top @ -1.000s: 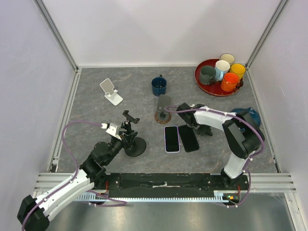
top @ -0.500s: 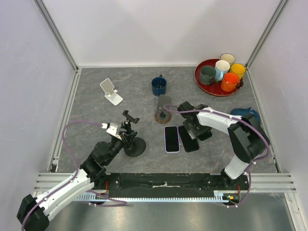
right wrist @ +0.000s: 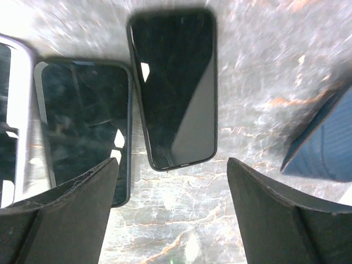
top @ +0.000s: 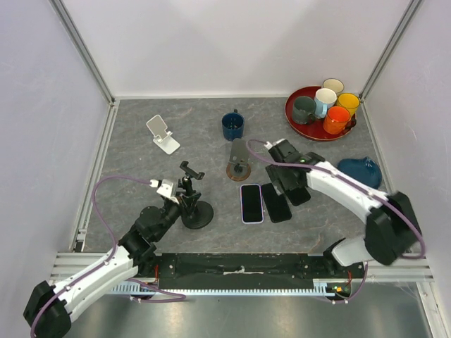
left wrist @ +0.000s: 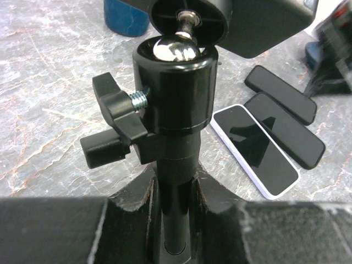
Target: Remove the phone from the phone stand
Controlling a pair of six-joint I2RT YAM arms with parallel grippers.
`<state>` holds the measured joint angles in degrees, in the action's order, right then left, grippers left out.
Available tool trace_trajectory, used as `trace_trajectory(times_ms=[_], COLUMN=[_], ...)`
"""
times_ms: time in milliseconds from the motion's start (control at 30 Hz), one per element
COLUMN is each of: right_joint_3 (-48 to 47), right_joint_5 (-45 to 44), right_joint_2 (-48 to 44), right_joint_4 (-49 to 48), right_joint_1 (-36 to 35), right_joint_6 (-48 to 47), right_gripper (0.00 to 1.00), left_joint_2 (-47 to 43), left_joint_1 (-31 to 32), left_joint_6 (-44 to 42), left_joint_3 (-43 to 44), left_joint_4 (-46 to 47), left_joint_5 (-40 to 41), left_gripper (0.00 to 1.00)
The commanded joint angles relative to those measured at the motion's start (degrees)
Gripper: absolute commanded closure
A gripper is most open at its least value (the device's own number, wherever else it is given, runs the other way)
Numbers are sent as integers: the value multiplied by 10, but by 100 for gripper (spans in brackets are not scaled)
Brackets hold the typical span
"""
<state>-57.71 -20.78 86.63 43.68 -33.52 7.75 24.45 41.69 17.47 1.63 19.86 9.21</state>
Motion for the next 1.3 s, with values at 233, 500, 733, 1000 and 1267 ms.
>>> trace_trajectory(times_ms=[233,500,733,1000,1267], right_joint_3=[49,155,185,184,187], right_joint_5=[64,139,184,190,198], right_joint_2=[-321,-467,-507,-510,-509], right_joint_4=[-204,-328,-361,-366,-374], right_joint_1=[0,0,0,0,0], right_joint_6=[-46,-66,-73,-73,-88], right_gripper=[2,2,2,2,2], left_joint_2=[209,494,693,725,698], left_joint_1=[-3,-14,-32,-47,-35], left_joint_6=[-65,-123,-164,-174,-154], left_joint_3=[22,114,198,203,148], left_joint_4=[263,519,672,682,684], left_joint_5=[106,120,110,88,49], left_gripper=[98,98,98,95,66])
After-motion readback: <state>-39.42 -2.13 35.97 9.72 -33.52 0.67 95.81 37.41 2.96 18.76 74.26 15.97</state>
